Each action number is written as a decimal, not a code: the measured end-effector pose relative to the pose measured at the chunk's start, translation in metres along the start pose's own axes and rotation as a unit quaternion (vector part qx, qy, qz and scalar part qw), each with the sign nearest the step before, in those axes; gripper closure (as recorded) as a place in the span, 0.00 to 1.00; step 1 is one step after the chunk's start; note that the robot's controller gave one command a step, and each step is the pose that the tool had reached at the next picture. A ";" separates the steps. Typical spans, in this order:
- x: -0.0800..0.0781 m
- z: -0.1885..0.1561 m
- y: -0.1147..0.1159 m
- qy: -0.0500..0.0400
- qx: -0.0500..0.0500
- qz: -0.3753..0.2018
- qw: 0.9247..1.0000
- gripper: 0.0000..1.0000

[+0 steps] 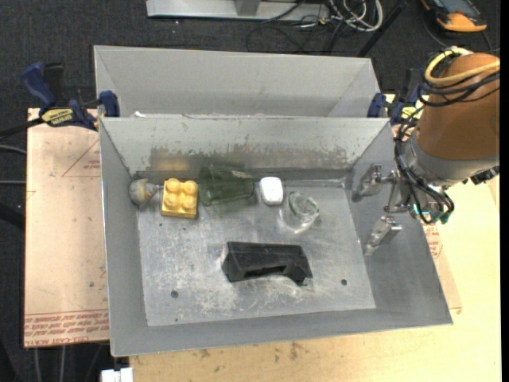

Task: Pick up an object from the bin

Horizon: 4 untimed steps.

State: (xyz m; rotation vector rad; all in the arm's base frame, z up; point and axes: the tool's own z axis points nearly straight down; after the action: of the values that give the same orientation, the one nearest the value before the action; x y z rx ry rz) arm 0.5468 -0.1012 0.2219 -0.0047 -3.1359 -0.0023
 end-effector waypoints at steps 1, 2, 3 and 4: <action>-0.002 -0.004 0.000 -0.004 0.001 -0.001 1.000 0.00; 0.012 0.018 0.015 -0.008 0.001 0.044 0.999 0.00; 0.040 0.065 0.049 0.000 0.000 0.107 0.994 0.00; 0.038 0.055 0.066 -0.003 0.001 -0.029 1.000 0.00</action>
Offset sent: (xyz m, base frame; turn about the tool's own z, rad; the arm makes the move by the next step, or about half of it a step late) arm -0.0400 0.0481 -0.0638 0.2283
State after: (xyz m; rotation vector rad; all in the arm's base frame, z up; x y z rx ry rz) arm 0.5083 -0.0352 0.1671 0.0871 -3.1413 -0.0003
